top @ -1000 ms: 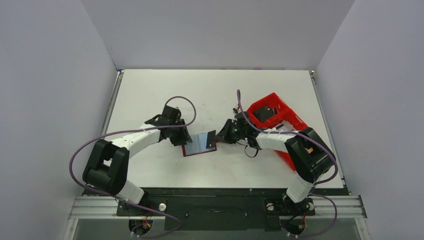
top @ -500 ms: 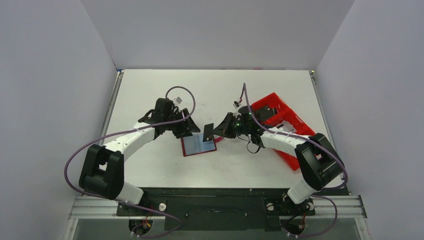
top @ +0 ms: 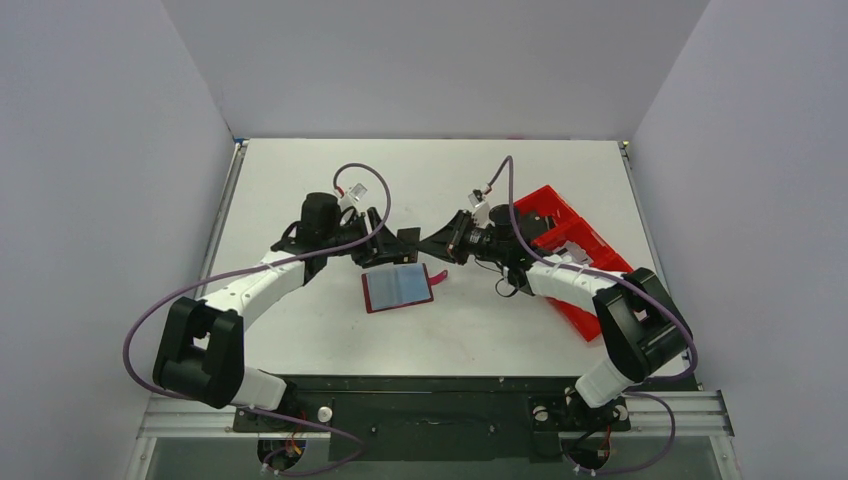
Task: Take the credit cards out of the card holder
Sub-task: Place the credit card in the storage box.
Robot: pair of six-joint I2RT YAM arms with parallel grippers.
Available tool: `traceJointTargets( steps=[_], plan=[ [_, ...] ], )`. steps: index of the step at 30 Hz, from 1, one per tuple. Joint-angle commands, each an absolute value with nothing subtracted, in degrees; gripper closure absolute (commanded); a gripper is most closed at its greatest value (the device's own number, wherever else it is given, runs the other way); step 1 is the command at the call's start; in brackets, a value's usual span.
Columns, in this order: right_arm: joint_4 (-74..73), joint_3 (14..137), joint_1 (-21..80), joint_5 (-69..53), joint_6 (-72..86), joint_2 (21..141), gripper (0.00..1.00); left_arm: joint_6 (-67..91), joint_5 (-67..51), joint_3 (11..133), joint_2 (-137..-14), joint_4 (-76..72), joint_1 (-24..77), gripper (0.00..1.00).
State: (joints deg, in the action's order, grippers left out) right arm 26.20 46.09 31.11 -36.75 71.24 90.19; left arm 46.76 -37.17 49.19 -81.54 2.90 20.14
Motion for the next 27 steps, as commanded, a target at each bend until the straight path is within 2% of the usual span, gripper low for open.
traceJointTargets(
  steps=[1, 4, 6, 8, 9, 11, 12, 13, 14, 15, 16, 18, 22, 27],
  plan=[
    [33.8, 44.9, 30.6, -38.8, 74.6, 87.1, 1.00, 49.7, -41.2, 48.2, -79.5, -4.4, 19.4, 0.51],
    [34.1, 44.5, 30.6, -39.0, 74.7, 87.0, 1.00, 51.4, -42.6, 47.3, -79.6, -6.7, 19.3, 0.56],
    [34.4, 44.4, 30.6, -39.1, 74.9, 87.1, 1.00, 53.5, -43.8, 46.8, -79.9, -8.5, 19.3, 0.65],
    [34.4, 44.4, 30.6, -39.1, 74.8, 87.1, 1.00, 55.4, -44.8, 46.2, -80.2, -10.6, 19.2, 0.76],
    [34.5, 44.3, 30.6, -39.1, 74.8, 87.0, 1.00, 56.0, -45.5, 46.0, -80.3, -12.2, 19.2, 0.86],
    [34.5, 44.3, 30.7, -39.0, 74.7, 86.9, 1.00, 57.6, -46.3, 45.4, -80.5, -14.2, 19.2, 1.00],
    [34.4, 44.3, 30.6, -38.9, 74.5, 86.8, 1.00, 58.9, -46.5, 44.9, -80.6, -15.7, 19.2, 1.00],
    [34.3, 44.4, 30.6, -38.8, 74.5, 86.8, 0.95, 59.7, -47.1, 44.6, -80.6, -16.7, 19.2, 1.00],
    [34.3, 44.3, 30.7, -38.5, 74.5, 86.8, 0.82, 61.3, -47.3, 43.9, -80.6, -18.8, 19.2, 1.00],
    [34.9, 44.2, 30.6, -38.5, 74.8, 86.7, 0.75, 62.1, -47.9, 43.3, -80.7, -19.9, 19.2, 1.00],
    [35.6, 44.0, 30.6, -38.4, 75.1, 86.6, 0.64, 63.8, -48.2, 43.0, -80.9, -21.9, 19.2, 1.00],
    [38.5, 43.5, 30.6, -38.3, 76.4, 86.3, 0.56, 66.4, -49.2, 42.2, -81.2, -25.2, 19.2, 1.00],
    [45.1, 42.7, 30.6, -38.4, 79.7, 86.8, 0.54, 70.9, -50.5, 41.1, -82.1, -31.0, 19.2, 1.00],
    [48.6, 42.7, 30.6, -38.7, 82.5, 88.0, 0.62, 76.5, -52.2, 40.4, -83.6, -38.0, 19.3, 1.00]
  ],
)
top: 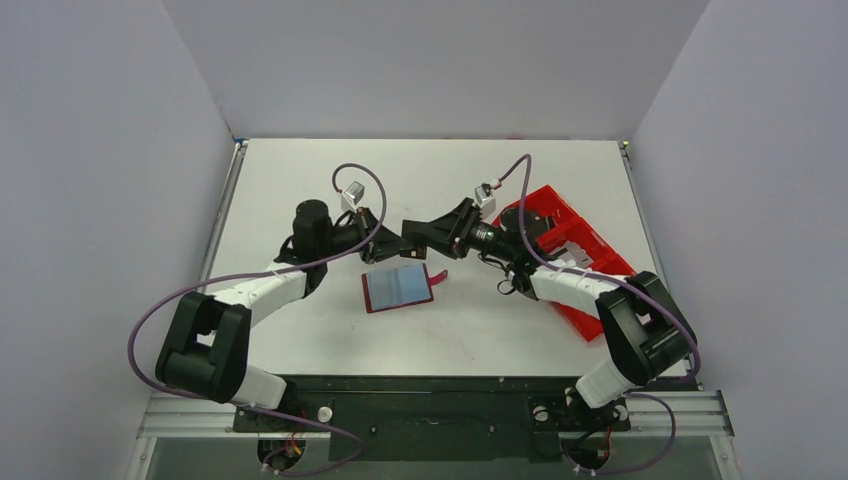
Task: Take the credit cards out of the card holder
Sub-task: Place the credit card in the storage box.
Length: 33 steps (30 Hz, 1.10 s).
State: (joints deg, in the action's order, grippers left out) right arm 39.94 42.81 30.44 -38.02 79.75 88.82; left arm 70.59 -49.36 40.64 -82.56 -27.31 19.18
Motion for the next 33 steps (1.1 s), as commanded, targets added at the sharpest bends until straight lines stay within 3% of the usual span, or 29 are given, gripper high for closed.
traceJointTargets(
  steps=[1, 9, 11, 14, 18, 21, 25, 33],
  plan=[
    [49.6, 42.6, 30.6, -38.7, 82.9, 88.3, 0.63, 76.9, -52.6, 40.4, -83.8, -39.4, 19.3, 1.00],
    [51.7, 42.7, 30.6, -38.8, 84.8, 89.3, 0.99, 78.3, -54.0, 40.4, -84.9, -41.4, 19.4, 1.00],
    [51.2, 42.6, 30.6, -38.7, 84.6, 89.3, 1.00, 78.4, -54.5, 40.6, -85.0, -41.5, 19.4, 0.99],
    [49.1, 42.3, 30.5, -37.9, 83.7, 88.6, 1.00, 77.9, -54.7, 40.5, -84.6, -40.9, 19.4, 0.80],
    [41.9, 42.2, 29.8, -35.3, 79.9, 86.3, 1.00, 73.4, -53.2, 41.0, -83.2, -33.8, 19.3, 0.66],
    [35.3, 42.3, 28.9, -32.1, 75.6, 84.1, 1.00, 65.2, -50.6, 42.8, -81.1, -24.2, 19.2, 0.63],
    [27.2, 42.0, 27.5, -28.3, 71.7, 80.8, 1.00, 50.8, -41.2, 47.8, -77.9, 1.9, 19.2, 0.58],
    [7.1, 42.2, 23.8, -14.9, 63.5, 73.2, 1.00, 37.7, -26.3, 54.7, -75.2, 23.6, 19.2, 0.55]
  ],
)
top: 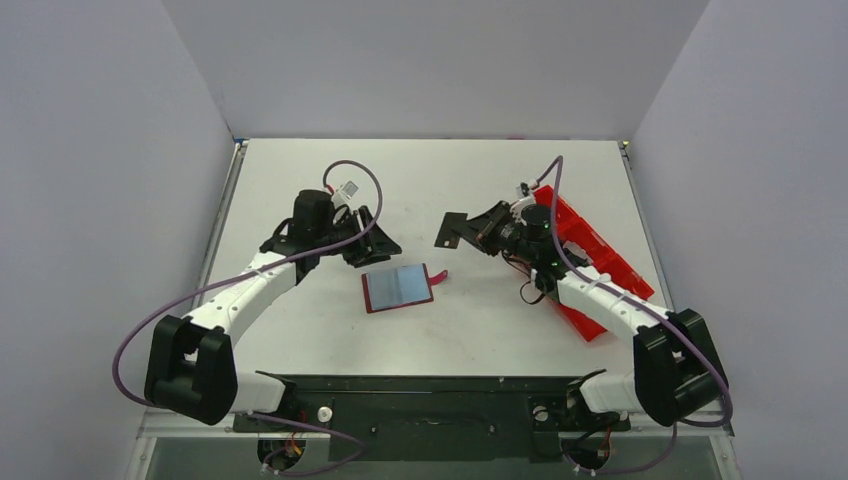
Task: Take the credit cards out of the card holder
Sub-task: Place the credit card in the storage box.
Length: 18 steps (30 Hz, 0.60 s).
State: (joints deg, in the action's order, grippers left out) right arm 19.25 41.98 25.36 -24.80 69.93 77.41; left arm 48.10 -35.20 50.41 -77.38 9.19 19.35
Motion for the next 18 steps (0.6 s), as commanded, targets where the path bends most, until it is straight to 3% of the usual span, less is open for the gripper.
traceJointTargets(
  steps=[1, 8, 18],
  plan=[
    [5.2, 42.4, 23.0, -11.7, 61.9, 72.7, 1.00, 37.0, -25.3, 55.3, -75.1, 24.5, 19.2, 0.55],
    [-6.1, 43.9, 16.9, -0.9, 58.3, 70.4, 1.00, 33.6, -22.9, 56.8, -74.0, 29.1, 19.2, 0.55],
    [-3.6, 44.7, 6.6, 5.0, 57.6, 75.8, 1.00, 33.3, -23.5, 55.4, -73.2, 29.0, 19.2, 0.55]
  ],
)
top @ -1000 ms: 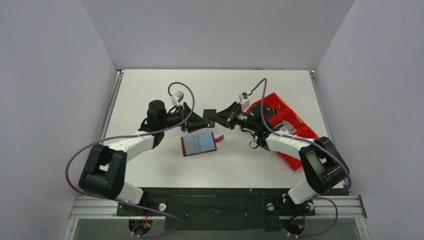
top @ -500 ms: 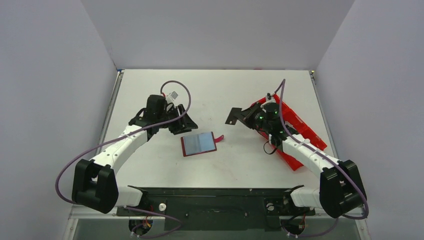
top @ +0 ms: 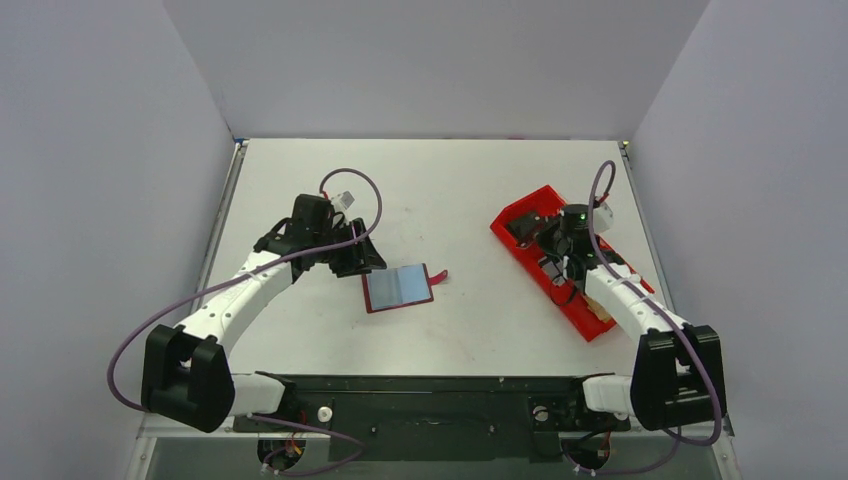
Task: Take the credit cards out of the card holder
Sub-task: Place the credit card in the storage box.
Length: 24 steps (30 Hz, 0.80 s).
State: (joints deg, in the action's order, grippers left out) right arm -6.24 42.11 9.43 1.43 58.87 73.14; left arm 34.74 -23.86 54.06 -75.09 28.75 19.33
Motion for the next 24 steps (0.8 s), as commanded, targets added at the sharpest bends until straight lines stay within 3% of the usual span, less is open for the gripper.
traceJointTargets(
  steps=[1, 9, 24],
  plan=[
    [-3.1, 45.2, 6.2, 5.0, 57.5, 76.5, 1.00, 33.3, -23.6, 55.3, -73.2, 29.0, 19.2, 0.55],
    [3.1, 49.2, 4.3, 1.1, 59.5, 86.8, 1.00, 33.7, -24.7, 55.6, -73.0, 29.1, 19.2, 0.55],
    [10.5, 50.8, 4.2, 0.6, 63.4, 93.8, 0.98, 33.6, -24.4, 56.6, -73.5, 29.9, 19.2, 0.55]
  ],
)
